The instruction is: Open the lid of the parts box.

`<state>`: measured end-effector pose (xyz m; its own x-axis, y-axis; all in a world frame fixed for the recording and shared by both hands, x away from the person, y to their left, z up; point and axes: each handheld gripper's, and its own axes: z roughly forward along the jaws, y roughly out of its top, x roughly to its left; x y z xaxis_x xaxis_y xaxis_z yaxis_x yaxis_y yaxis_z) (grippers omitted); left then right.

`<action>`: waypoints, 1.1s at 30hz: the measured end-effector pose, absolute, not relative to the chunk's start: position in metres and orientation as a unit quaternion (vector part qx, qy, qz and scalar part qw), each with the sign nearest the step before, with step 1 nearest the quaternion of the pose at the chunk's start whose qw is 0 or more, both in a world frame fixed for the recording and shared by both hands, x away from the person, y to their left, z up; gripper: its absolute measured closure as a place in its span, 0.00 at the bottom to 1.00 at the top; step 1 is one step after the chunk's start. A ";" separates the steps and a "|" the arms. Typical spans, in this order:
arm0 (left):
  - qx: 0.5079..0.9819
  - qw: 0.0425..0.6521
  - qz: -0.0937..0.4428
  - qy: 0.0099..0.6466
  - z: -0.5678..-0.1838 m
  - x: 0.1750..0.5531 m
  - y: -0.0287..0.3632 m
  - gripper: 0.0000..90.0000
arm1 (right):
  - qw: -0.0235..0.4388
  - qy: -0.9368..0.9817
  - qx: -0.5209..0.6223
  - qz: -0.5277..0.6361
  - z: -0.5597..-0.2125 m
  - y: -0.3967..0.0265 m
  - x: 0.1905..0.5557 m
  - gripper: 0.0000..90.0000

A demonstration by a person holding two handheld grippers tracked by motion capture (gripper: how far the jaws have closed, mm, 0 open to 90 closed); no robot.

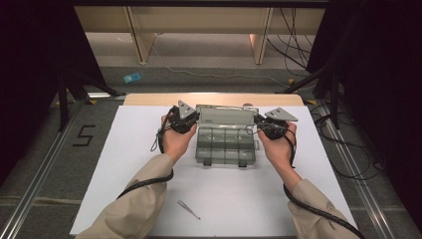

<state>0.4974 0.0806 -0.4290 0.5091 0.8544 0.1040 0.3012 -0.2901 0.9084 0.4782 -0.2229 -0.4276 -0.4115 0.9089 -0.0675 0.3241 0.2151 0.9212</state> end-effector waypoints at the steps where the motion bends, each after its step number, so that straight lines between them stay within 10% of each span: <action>1: 0.742 0.451 0.306 0.390 -0.429 0.498 0.081 0.93 | 0.321 0.710 0.437 0.449 -0.428 -0.223 0.478 0.93; 33: 0.731 0.459 0.294 0.410 -0.432 0.514 0.079 0.93 | 0.319 0.703 0.451 0.448 -0.432 -0.222 0.495 0.95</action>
